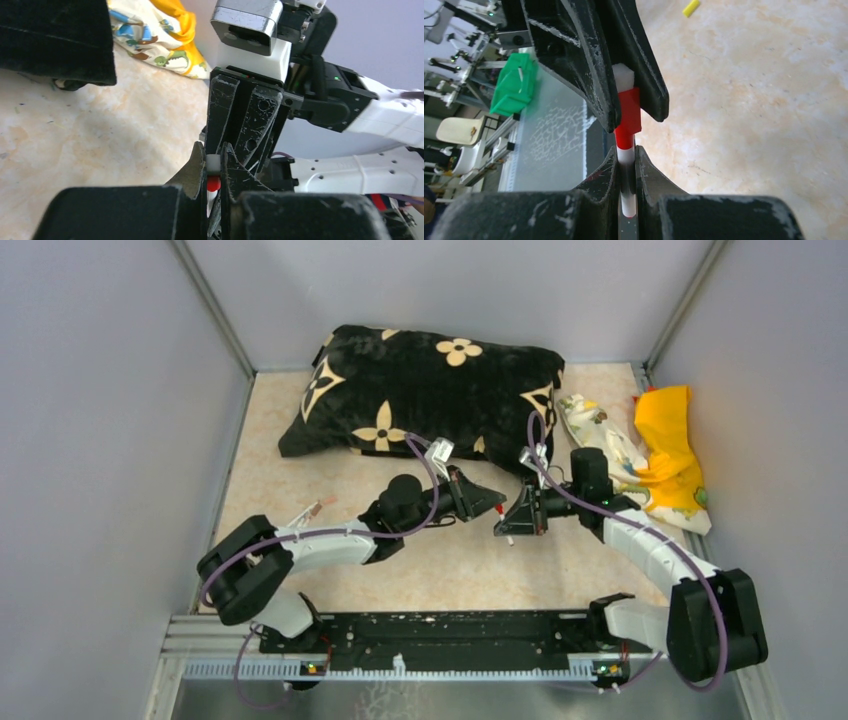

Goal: Insert the pens into the pen caps
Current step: Press the pen cap onto the pen.

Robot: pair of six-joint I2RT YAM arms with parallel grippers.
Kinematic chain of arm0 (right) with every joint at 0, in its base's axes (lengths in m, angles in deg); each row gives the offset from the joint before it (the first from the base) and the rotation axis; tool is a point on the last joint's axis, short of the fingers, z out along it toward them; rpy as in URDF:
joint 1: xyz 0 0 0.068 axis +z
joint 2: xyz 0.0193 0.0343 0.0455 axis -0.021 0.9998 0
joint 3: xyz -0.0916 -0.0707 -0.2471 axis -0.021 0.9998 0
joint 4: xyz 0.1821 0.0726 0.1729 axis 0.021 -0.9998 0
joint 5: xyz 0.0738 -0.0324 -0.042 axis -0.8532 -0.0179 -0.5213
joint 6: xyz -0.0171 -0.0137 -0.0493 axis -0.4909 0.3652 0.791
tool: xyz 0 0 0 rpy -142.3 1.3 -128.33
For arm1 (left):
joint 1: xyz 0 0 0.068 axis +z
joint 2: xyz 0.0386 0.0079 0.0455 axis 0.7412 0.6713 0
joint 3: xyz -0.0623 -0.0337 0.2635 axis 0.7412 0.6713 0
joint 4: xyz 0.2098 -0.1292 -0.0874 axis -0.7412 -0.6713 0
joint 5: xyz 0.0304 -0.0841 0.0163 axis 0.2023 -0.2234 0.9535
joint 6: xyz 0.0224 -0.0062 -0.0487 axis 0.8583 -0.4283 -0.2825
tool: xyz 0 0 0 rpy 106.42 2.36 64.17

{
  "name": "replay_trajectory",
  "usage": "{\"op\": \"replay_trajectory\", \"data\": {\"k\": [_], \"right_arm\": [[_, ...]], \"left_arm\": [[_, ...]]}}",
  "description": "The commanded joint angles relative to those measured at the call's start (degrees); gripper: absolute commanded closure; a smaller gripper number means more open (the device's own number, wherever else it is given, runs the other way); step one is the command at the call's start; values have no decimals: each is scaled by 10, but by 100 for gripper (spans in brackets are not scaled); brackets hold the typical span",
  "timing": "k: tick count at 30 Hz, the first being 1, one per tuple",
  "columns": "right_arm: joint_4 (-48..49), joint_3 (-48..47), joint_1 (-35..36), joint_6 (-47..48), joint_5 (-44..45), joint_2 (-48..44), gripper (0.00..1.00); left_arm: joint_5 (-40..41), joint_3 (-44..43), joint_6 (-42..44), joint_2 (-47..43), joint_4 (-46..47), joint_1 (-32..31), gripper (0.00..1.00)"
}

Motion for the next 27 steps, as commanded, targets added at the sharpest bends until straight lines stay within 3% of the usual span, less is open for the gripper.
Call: {"op": "replay_trajectory", "data": {"k": [1,4,8,10,12,15,19,27], "right_arm": [[213,-52,-22,-22,13,-24,100],[165,-61,-18,29,18,-19,100],[79,-76,5,125,13,-7,100],[57,-78,17,158,18,0,100],[18,-85,28,188,31,10,100],[-12,-95,33,217,42,21,100],[-27,-97,34,235,61,23,100],[-63,-114,26,271,188,53,100]], "left_arm": [[-279,61,-34,16,-80,-40,100],[-245,39,8,0,-148,-35,100],[-195,15,3,-12,-125,-17,100],[-164,1,0,-25,-111,-5,93],[-122,-6,-1,-46,-99,9,81],[-47,-2,14,-94,-93,34,56],[48,22,76,-171,-101,51,25],[174,73,198,-323,-260,56,3]]}}
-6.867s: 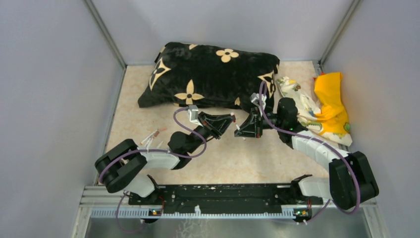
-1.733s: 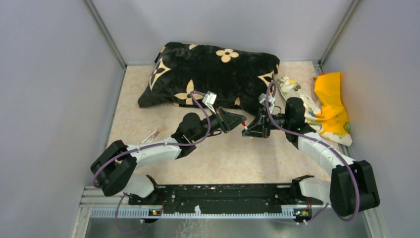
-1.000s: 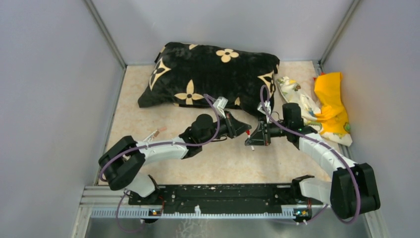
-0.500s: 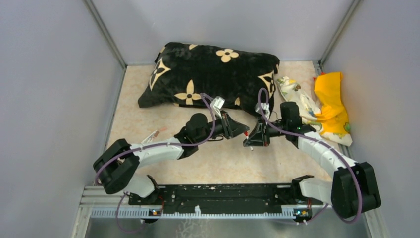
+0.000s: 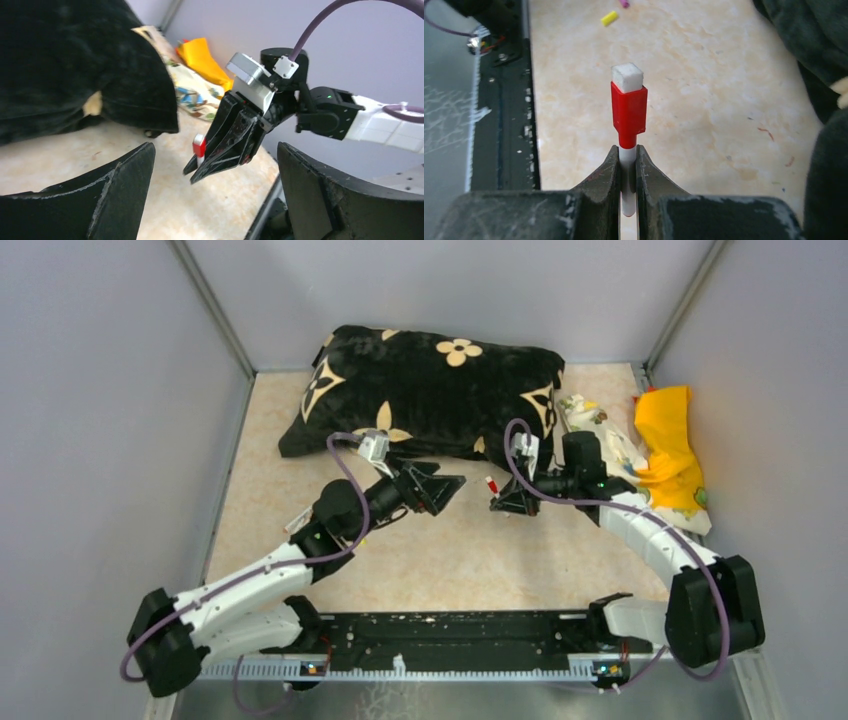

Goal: Insert the pens into the pen caps
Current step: Press the pen cap onto the pen, then place the pen at the center of the board.

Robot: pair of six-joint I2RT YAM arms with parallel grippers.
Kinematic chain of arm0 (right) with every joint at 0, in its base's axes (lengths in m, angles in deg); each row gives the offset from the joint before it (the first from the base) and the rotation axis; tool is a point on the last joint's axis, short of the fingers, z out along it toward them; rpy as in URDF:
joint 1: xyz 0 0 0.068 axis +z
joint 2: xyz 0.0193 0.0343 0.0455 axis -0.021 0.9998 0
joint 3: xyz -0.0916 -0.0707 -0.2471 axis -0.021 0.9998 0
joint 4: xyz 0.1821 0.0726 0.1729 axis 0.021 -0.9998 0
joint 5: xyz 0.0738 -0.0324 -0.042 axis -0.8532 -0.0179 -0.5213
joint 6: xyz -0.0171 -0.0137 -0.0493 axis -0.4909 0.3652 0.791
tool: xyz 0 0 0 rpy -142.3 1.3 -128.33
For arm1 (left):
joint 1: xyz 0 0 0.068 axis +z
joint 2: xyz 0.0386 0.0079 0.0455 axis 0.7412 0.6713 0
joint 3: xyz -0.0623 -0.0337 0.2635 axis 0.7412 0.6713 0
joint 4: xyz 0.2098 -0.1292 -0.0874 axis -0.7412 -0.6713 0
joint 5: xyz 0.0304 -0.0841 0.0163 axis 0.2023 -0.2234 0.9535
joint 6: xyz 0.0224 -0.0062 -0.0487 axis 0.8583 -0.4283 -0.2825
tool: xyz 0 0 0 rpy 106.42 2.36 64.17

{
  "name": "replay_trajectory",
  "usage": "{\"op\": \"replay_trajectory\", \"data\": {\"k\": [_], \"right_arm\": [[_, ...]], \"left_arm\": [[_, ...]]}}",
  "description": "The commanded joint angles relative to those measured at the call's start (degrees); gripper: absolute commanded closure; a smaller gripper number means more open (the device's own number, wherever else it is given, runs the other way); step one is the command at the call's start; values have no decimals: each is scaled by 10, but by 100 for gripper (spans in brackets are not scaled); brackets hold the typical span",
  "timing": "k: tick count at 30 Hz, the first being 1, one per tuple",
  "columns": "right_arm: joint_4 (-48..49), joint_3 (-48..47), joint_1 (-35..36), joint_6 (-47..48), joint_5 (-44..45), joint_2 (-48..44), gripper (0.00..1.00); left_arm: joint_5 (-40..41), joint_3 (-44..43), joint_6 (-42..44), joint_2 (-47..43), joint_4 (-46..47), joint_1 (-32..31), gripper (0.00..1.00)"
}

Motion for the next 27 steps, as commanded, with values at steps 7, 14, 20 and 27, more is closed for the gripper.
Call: {"op": "replay_trajectory", "data": {"k": [7,14,20,27], "right_arm": [[-7,-33,-19,11,197,79,99],[-38,-65,-12,-3,280,158,98],[-34,-68,0,-6,334,182,94],[-52,-84,4,-5,381,202,86]], "left_arm": [[151,146,39,-121,-146,11,1],[187,156,15,-105,-217,24,1],[192,153,-3,-79,-241,25,1],[194,140,-10,-65,-268,25,1]]}}
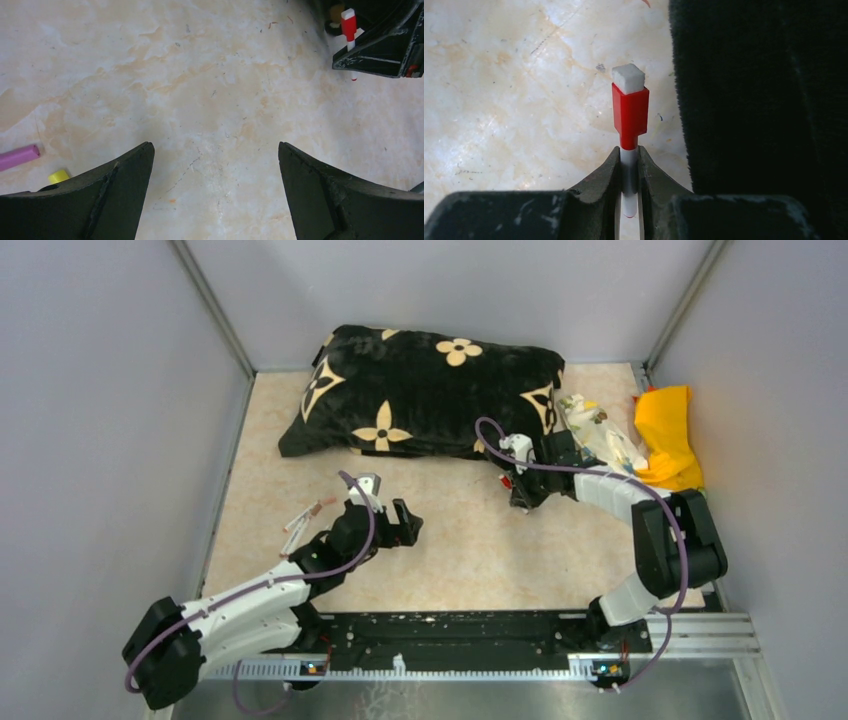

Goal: Insert the pens into the pen caps
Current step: Place the pen at the center of the board.

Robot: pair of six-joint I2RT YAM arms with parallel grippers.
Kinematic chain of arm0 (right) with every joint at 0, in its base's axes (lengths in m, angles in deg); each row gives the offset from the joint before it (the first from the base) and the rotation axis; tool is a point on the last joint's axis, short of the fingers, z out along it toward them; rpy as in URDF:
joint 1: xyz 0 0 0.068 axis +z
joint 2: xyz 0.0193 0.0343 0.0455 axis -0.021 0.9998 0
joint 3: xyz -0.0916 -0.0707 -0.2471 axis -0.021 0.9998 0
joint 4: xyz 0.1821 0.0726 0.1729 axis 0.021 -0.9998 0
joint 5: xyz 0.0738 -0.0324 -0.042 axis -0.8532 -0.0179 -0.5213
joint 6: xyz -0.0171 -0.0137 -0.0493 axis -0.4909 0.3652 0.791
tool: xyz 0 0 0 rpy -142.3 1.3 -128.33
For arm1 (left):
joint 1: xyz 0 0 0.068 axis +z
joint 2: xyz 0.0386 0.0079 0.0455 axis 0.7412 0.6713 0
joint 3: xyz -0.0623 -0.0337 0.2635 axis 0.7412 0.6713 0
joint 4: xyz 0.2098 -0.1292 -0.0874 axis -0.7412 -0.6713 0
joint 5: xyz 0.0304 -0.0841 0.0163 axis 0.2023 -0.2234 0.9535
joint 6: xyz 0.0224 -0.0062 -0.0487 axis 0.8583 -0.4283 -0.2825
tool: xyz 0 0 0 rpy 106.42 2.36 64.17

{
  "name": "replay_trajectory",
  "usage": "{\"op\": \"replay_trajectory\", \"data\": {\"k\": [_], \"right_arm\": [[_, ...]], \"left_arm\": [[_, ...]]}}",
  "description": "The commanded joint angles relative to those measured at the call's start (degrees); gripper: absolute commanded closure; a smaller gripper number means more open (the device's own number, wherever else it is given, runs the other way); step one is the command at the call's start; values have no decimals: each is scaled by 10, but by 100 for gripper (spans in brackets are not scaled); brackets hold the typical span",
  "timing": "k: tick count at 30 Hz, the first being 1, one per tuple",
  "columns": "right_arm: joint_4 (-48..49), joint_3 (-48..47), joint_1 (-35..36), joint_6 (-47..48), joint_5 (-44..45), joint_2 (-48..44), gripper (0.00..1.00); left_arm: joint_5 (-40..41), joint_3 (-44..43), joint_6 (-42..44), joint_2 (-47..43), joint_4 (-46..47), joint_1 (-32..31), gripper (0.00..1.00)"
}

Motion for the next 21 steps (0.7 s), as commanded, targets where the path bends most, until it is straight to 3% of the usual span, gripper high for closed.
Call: {"op": "replay_trajectory", "data": {"k": [1,12,21], "right_arm": [[-2,-29,5,-4,45,3,84],[-31,-47,4,7,31,-26,68],[-79,-57,-29,64,-109,-130,48]], "left_arm": [[14,-19,-11,1,-33,2,1],[16,-60,-42,22,-116,2,2],[29,-82,-43,-1,-178,2,2]]}}
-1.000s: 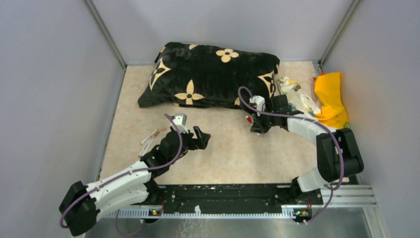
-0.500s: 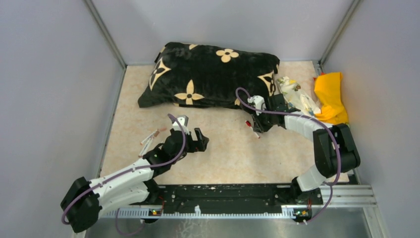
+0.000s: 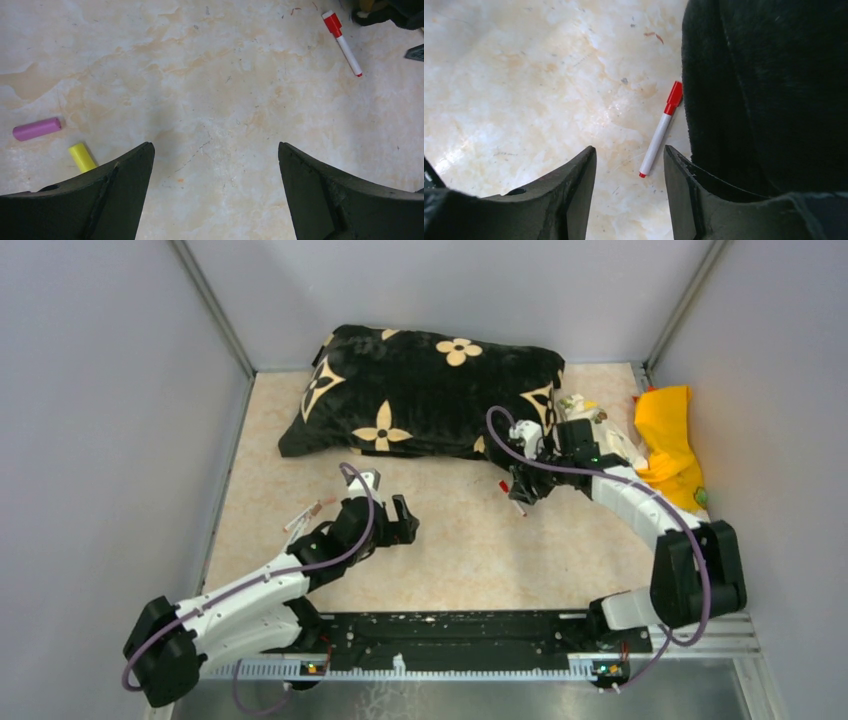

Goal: Insert the pens into the pen caps
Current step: Place the pen at the center of the board, then pick up the pen from the center of the board.

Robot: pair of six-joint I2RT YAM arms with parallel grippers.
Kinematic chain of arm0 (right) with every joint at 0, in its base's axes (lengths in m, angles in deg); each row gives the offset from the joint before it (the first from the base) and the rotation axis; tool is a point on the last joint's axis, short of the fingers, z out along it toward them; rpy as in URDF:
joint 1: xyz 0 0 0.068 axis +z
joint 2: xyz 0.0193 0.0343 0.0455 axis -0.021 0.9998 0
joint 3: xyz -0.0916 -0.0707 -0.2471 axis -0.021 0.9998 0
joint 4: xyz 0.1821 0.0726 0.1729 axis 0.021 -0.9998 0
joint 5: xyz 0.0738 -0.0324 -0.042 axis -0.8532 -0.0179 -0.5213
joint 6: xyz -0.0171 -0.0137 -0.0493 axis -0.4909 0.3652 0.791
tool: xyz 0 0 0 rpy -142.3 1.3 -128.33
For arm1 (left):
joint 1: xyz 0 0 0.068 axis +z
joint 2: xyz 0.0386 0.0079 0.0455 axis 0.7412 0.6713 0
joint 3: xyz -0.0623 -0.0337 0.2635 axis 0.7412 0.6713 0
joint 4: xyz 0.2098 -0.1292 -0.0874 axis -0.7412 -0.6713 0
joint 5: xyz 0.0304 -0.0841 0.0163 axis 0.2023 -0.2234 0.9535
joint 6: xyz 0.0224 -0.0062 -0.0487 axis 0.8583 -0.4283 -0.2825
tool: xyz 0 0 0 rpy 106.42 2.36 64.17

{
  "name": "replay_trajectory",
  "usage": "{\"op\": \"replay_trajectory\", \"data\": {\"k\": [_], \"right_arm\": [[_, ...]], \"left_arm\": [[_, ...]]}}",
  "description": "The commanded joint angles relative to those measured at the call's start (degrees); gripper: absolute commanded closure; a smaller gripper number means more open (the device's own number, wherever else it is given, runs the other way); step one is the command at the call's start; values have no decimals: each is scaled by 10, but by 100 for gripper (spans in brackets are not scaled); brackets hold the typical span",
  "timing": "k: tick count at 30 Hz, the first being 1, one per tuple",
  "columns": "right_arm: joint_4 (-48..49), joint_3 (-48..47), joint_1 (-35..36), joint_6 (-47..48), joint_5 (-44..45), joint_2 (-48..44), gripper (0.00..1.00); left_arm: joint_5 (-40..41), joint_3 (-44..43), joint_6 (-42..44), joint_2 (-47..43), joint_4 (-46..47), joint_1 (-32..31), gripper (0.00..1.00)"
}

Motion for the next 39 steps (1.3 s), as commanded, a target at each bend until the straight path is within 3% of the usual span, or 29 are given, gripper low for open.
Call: {"op": "replay_trajectory", "data": {"k": [1,5,8,15,17,22,26,30,34,39], "right_arm": [[-9,-19,-12,31,-95,-70,47],[-13,-18,-12,36,-136,-82,46],[-16,-19,-7,34,-151,-86,46],[-10,-15,9,31,-162,-100,46],[-8,-13,9,30,-163,-105,46],[5,-5,10,26,-149,-115,46],[7,-4,9,24,-141,-110,46],[8,-3,11,23,-145,-105,46],[8,-4,18,23,-144,-105,46],[8,-4,19,23,-144,-108,46]], "left_arm": [[31,-16,-9,-22,-52,1,2],[65,-24,13,-48,-77,11,13],[25,-41,91,-75,-71,51,18],[-56,-161,348,-21,-151,155,2],[-101,-173,439,6,-174,188,2],[-169,-153,569,55,-214,289,10],[-203,-124,669,50,-207,294,17],[-208,-97,690,70,-193,302,19],[-214,-79,711,107,-169,325,30],[-220,-113,711,172,-190,362,38]]}}
